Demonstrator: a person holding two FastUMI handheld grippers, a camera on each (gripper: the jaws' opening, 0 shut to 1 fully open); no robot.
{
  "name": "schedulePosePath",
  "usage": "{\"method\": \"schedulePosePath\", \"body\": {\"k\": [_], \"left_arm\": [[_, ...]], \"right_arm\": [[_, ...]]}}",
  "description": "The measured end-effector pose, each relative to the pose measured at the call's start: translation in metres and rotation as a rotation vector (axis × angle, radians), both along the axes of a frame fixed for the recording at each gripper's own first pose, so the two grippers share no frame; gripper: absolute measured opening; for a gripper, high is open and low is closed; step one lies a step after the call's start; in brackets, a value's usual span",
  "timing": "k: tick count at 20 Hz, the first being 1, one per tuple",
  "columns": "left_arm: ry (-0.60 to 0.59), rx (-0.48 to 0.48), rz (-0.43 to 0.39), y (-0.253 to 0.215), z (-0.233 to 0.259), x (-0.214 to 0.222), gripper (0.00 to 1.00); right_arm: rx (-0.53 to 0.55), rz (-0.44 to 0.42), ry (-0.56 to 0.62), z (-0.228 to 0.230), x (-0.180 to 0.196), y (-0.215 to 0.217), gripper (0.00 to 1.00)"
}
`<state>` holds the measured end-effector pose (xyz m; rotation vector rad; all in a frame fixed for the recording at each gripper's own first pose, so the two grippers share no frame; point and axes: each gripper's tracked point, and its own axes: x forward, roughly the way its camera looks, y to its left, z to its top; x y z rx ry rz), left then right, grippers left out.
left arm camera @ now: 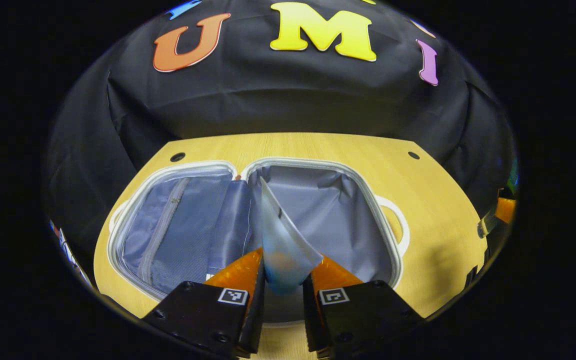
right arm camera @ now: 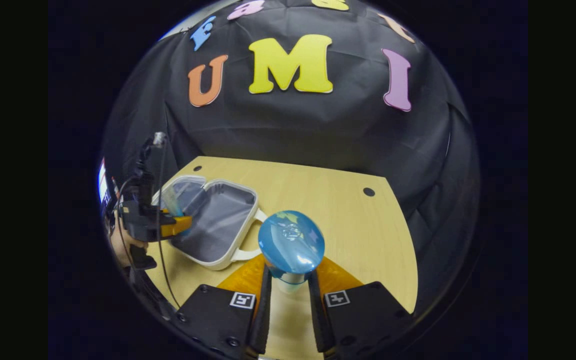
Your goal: First open the suitcase, pack the skin care products into it, and then close the suitcase.
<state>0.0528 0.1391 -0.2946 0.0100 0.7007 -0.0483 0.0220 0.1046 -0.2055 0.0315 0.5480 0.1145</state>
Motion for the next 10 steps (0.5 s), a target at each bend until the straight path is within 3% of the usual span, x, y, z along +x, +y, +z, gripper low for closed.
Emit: {"method": "schedulePosePath", "body": {"k": [6,10], "left_arm": [[0.153,0.015,0.009,0.002,-0.047,-0.012,0.38],[0.193,0.065,0.008,0.007,-0.052,-0.002,0.37]], "right_arm": [[-0.002,-0.054,0.041,-0.011,-0.001,-0.008,0.34],[0.017,-0.083,0.063,-0.015,0.007,-0.012,0.33]]}}
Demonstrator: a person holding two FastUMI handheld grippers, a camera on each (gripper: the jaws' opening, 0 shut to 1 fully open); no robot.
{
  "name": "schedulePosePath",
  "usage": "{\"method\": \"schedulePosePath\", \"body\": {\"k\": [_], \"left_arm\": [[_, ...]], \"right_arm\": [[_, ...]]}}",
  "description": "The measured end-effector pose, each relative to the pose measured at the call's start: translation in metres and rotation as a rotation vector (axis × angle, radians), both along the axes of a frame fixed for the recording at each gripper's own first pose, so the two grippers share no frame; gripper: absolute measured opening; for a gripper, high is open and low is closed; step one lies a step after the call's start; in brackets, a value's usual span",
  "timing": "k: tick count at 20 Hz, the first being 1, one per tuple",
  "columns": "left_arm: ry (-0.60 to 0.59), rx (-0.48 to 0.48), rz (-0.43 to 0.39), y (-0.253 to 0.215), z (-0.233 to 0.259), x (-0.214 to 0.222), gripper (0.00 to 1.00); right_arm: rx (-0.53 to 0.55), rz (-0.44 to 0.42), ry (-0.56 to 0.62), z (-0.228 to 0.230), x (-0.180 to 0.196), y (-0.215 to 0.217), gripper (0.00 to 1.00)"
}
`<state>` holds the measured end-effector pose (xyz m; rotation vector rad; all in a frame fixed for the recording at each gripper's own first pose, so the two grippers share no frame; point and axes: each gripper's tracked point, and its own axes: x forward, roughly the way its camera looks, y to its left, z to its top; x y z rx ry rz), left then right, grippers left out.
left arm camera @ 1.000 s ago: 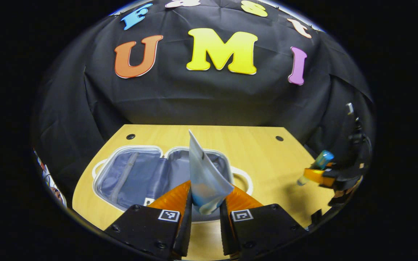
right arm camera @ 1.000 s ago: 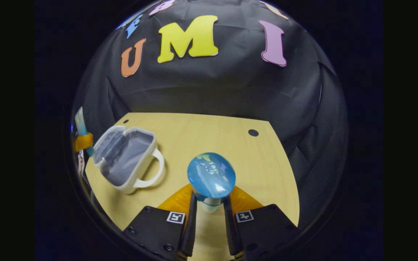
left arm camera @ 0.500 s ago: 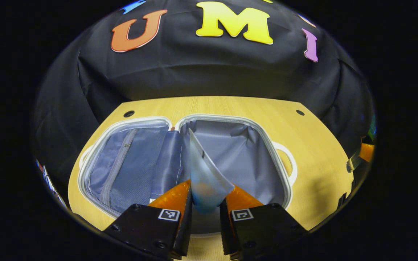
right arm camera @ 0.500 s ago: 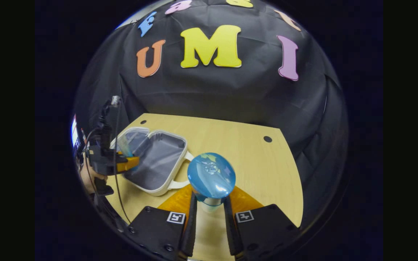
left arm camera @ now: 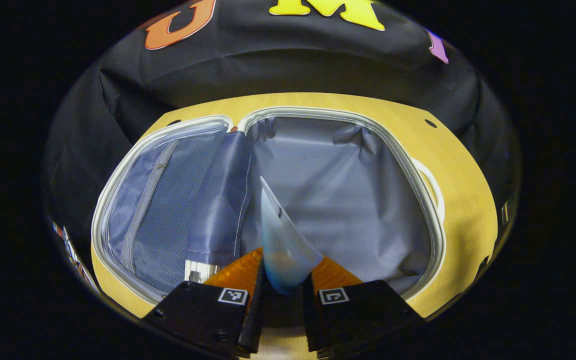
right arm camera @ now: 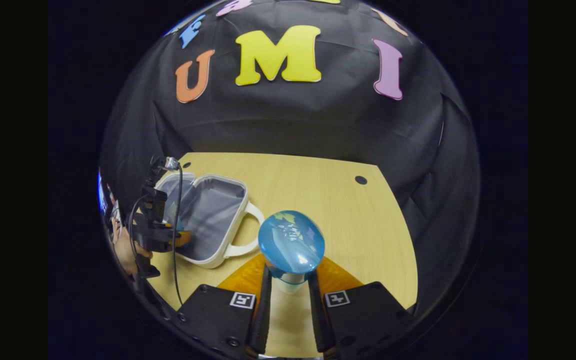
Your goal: First open the suitcase, pack the skin care products into it, and then close the suitcase.
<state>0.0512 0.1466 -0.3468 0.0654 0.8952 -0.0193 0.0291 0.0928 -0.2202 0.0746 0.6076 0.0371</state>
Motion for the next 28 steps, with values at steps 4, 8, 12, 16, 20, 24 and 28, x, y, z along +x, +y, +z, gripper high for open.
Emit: {"method": "schedulePosePath", "body": {"k": [4,8,12,16,20,24,28], "left_arm": [[0.056,0.027,0.006,0.0,-0.003,0.014,0.37],[0.136,0.054,-0.002,0.0,-0.012,0.02,0.37],[0.201,0.04,0.028,0.002,-0.02,0.023,0.37],[0.226,0.092,0.033,0.004,-0.018,0.022,0.52],[0.163,0.057,0.035,-0.015,0.002,0.017,0.79],[-0.079,0.117,0.023,-0.009,0.078,0.017,0.96],[-0.296,0.102,0.048,0.005,0.159,-0.008,0.96]], "right_arm": [[0.004,-0.002,-0.002,-0.001,0.009,0.002,0.31],[-0.001,0.013,-0.012,-0.002,0.01,0.004,0.33],[0.019,0.009,-0.001,-0.007,0.007,0.001,0.31],[0.033,0.025,-0.008,-0.005,0.006,0.001,0.33],[0.031,0.057,-0.032,0.005,0.008,0.009,0.31],[0.029,0.101,-0.064,0.018,0.014,0.025,0.34],[0.051,0.149,-0.076,0.028,0.029,0.062,0.34]]}}
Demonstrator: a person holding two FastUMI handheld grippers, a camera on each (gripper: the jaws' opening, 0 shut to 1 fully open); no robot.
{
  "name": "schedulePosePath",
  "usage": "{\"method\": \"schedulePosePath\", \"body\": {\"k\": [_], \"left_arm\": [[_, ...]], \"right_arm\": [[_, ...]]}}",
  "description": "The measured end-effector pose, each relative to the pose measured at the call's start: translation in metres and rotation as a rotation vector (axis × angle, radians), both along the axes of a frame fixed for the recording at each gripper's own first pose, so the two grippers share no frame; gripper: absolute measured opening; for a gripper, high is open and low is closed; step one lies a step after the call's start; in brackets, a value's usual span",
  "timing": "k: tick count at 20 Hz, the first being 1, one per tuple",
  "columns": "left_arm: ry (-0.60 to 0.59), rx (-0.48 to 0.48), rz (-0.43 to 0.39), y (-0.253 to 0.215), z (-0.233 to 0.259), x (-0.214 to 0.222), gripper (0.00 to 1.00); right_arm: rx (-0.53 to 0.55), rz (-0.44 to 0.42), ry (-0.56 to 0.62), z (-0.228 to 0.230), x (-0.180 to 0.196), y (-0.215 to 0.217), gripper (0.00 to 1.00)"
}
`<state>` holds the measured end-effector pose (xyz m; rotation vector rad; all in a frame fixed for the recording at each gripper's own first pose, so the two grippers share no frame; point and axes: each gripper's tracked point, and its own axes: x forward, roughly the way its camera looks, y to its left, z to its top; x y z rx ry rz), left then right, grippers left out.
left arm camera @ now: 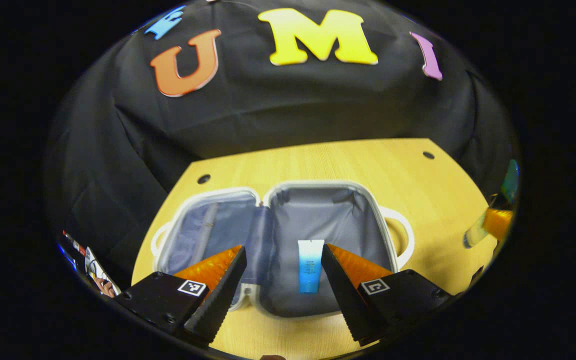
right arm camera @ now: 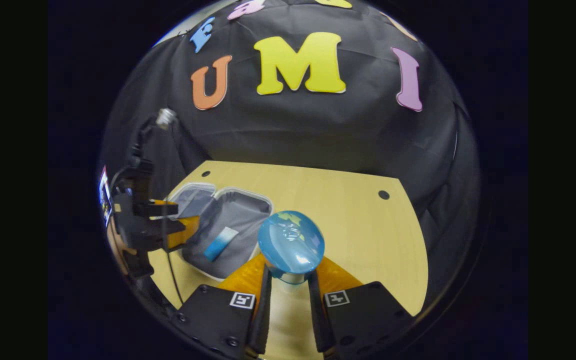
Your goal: First open the suitcase, pack the skin care products into it, and then close the suitcase.
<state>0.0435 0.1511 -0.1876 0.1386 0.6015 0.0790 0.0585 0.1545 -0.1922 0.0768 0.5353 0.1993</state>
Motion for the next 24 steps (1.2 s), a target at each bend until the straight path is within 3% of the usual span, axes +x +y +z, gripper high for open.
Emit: {"method": "schedulePosePath", "body": {"k": [8,12,18,20,23,24], "left_arm": [[-0.283,-0.05,0.012,0.039,0.111,-0.068,0.96],[-0.364,-0.074,-0.018,0.051,0.124,-0.09,0.96],[-0.426,-0.134,-0.019,0.066,0.137,-0.111,0.96],[-0.445,-0.137,-0.032,0.067,0.144,-0.112,1.0],[-0.458,-0.155,-0.032,0.071,0.147,-0.11,0.96],[-0.457,-0.164,-0.027,0.072,0.145,-0.11,0.96]], "right_arm": [[-0.002,0.107,0.057,-0.026,0.037,0.108,0.34],[-0.043,0.114,0.137,-0.07,0.05,0.146,0.34],[-0.057,0.067,0.298,-0.129,0.04,0.165,0.33],[-0.062,0.056,0.298,-0.128,0.042,0.167,0.34],[-0.07,0.024,0.316,-0.128,0.047,0.169,0.31],[-0.061,0.008,0.331,-0.128,0.05,0.17,0.34]]}}
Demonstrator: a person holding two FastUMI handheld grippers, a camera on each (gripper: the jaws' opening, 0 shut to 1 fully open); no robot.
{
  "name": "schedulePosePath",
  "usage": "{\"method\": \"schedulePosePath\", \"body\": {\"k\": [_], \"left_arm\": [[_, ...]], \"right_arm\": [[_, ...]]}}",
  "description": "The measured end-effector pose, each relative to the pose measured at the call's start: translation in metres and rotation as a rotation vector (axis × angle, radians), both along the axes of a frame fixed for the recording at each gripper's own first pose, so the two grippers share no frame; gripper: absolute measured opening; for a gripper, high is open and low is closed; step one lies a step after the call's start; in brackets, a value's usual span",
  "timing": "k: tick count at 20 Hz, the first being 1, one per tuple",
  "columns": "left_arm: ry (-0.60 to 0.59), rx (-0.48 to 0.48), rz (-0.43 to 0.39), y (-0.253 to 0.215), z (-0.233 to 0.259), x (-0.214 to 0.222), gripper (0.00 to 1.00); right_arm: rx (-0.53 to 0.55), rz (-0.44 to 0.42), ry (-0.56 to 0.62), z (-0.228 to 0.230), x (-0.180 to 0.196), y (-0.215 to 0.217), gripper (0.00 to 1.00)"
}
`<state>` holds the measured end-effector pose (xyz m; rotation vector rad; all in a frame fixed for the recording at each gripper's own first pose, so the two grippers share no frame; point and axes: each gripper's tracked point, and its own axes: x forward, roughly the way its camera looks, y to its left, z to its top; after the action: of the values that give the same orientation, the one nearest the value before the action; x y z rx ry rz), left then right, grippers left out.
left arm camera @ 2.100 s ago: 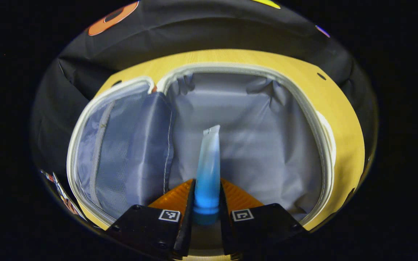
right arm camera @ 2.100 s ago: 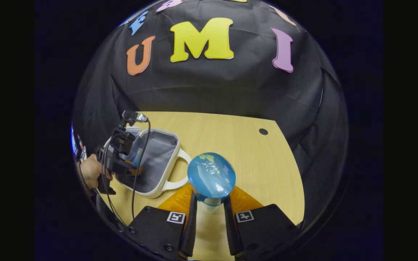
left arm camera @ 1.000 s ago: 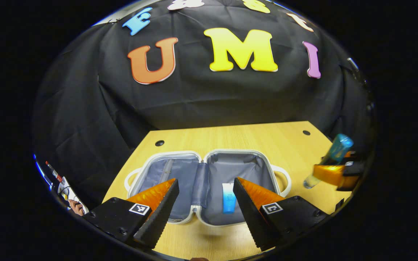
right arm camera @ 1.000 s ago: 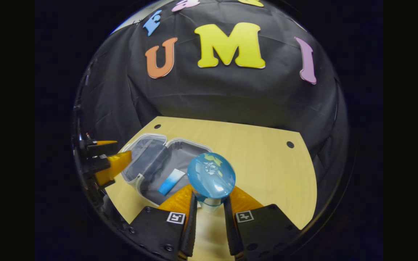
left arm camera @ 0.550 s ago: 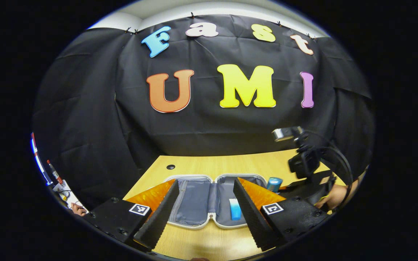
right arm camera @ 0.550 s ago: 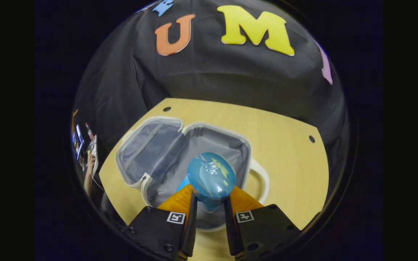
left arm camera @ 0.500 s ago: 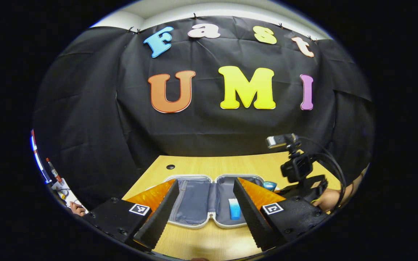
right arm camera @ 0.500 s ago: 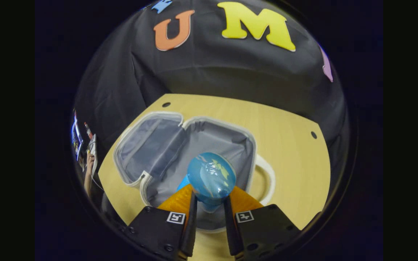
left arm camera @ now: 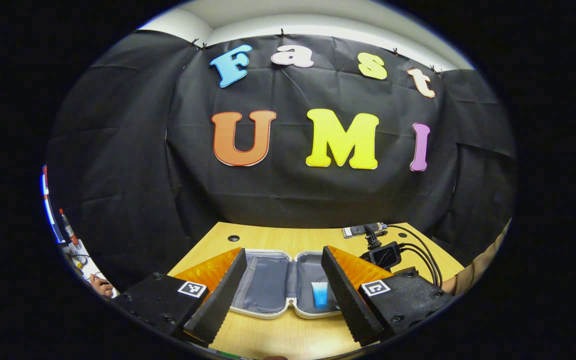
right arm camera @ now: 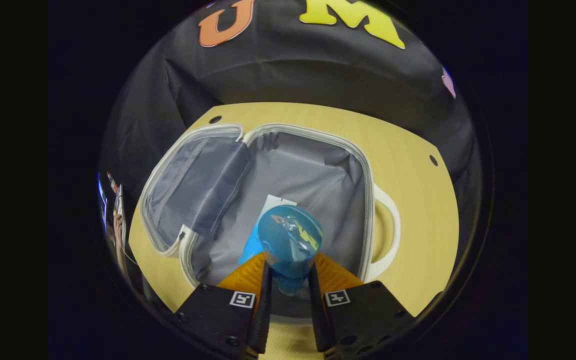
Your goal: First open the suitcase, pack the skin care products into it, and then close the suitcase.
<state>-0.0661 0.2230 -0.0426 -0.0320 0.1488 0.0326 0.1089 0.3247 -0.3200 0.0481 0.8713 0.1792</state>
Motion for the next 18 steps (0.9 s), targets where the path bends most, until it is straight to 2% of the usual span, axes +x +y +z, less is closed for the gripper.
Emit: {"method": "schedulePosePath", "body": {"k": [1,2,4,5,7,14,18], "left_arm": [[0.002,-0.009,0.002,0.003,-0.002,0.002,1.0],[0.01,-0.018,0.0,0.004,-0.004,0.003,0.96],[0.023,-0.029,0.008,0.01,-0.009,0.008,0.96],[0.028,-0.034,0.014,0.013,-0.011,0.01,1.0],[0.035,-0.051,0.026,0.022,-0.013,0.013,0.96],[0.059,-0.064,0.081,0.056,-0.026,0.015,0.96],[0.106,-0.055,0.109,0.076,-0.041,0.016,0.96]], "right_arm": [[0.005,-0.017,0.013,-0.001,0.005,0.001,0.34],[0.008,-0.031,0.031,-0.002,0.01,0.002,0.34],[0.008,-0.049,0.062,-0.005,0.021,0.003,0.34],[0.007,-0.056,0.072,-0.007,0.026,0.003,0.34],[0.004,-0.073,0.1,-0.014,0.032,0.004,0.34],[0.013,-0.135,0.203,-0.039,0.032,0.001,0.36],[0.041,-0.128,0.163,-0.028,0.036,0.0,0.41]]}}
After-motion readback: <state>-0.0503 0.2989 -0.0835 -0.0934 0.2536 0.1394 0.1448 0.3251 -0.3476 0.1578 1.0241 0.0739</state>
